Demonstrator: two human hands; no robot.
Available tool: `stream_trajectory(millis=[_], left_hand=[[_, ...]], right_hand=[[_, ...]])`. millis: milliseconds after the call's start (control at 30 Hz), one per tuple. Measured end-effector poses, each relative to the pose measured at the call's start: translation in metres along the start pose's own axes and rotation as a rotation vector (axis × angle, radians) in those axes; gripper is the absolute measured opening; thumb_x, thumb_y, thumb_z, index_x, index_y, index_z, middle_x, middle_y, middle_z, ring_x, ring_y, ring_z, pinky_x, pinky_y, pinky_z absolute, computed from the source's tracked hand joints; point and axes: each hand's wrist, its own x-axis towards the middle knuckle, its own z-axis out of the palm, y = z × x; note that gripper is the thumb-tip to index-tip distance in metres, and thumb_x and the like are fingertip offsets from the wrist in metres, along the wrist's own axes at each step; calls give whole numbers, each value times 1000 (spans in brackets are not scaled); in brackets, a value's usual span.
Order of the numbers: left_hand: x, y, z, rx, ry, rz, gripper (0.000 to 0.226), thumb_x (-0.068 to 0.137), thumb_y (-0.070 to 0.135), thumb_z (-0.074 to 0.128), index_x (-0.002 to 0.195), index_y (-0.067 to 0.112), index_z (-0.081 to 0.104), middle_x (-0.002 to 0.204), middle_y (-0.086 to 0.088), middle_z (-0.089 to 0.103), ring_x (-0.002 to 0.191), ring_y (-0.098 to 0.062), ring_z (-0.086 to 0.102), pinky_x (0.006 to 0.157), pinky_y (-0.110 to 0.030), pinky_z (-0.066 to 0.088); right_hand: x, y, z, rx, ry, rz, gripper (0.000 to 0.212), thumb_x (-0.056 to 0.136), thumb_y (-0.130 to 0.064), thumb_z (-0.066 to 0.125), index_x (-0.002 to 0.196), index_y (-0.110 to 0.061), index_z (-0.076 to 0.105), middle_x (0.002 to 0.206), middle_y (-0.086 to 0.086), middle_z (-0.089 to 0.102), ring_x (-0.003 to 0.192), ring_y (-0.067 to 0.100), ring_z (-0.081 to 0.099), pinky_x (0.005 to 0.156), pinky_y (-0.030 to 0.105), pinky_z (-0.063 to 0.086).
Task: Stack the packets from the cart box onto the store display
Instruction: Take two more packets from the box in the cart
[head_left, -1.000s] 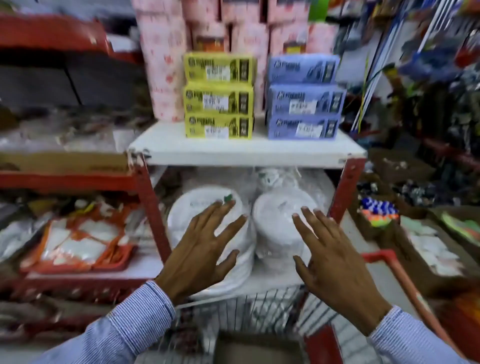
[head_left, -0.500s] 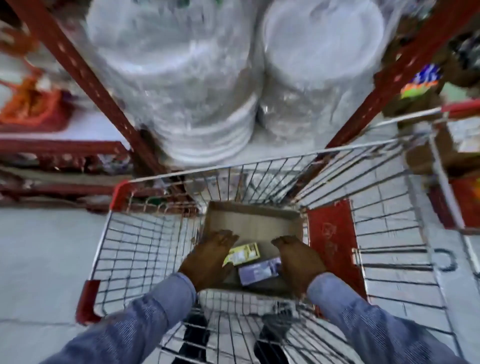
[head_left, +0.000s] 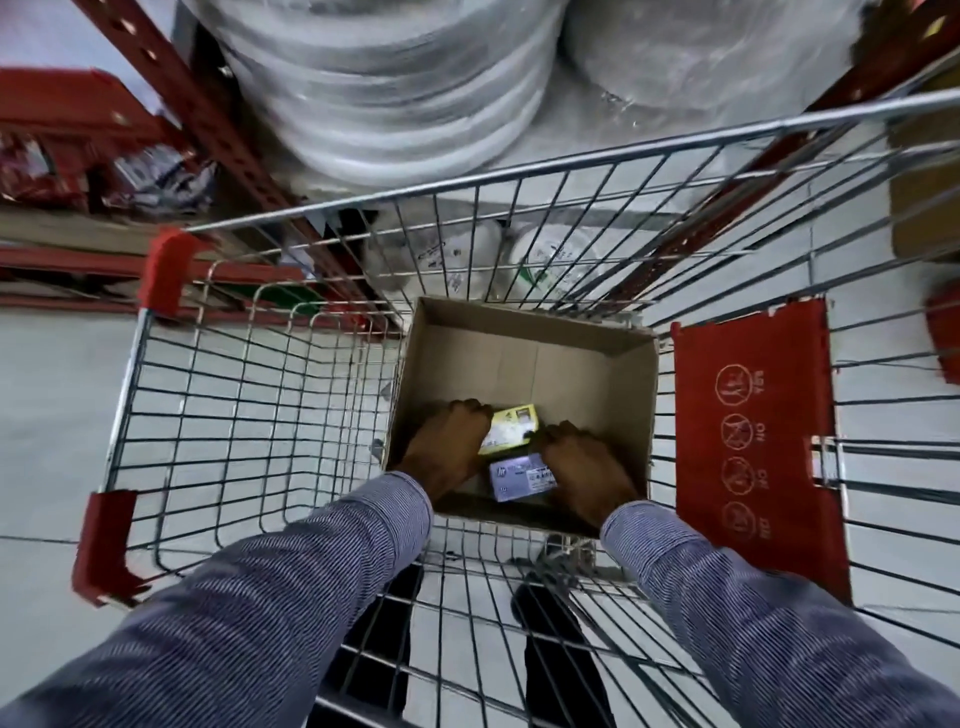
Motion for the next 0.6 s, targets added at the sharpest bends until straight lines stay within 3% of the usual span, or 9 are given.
stream_trajectory(millis=[233, 333, 433, 600], left_hand=[[-8, 3, -38, -108, 104, -54, 50, 79, 40, 76, 118, 14, 59, 115, -10, 64, 100, -29, 65, 81, -40, 55], [-27, 10, -83, -114, 201, -65, 50, 74, 34, 79, 116, 15, 61, 110, -10, 68, 96, -32, 67, 79, -40, 56], [-52, 17, -139, -97, 321, -70, 43, 63, 22, 83, 102, 18, 67, 96, -9, 74, 82, -29, 70, 64, -33, 54], [-108, 35, -246, -39, 538, -23, 39, 62, 34, 76, 97, 19, 68, 87, -10, 73, 78, -34, 69, 61, -34, 52]], right_hand=[[-9, 2, -22, 59, 29, 15, 62, 69, -18, 81, 124, -15, 53, 125, 9, 60, 110, 29, 59, 91, 39, 51], [-28, 2, -62, 60, 89, 21, 60, 68, -21, 82, 122, -17, 55, 121, 7, 62, 106, 28, 62, 85, 37, 53], [-51, 0, -112, 57, 157, 11, 54, 67, -25, 83, 112, -18, 56, 115, 6, 64, 102, 28, 63, 80, 37, 55], [-106, -12, -208, 15, 349, 36, 49, 66, -33, 82, 108, -19, 61, 110, 7, 67, 99, 29, 64, 79, 38, 56]])
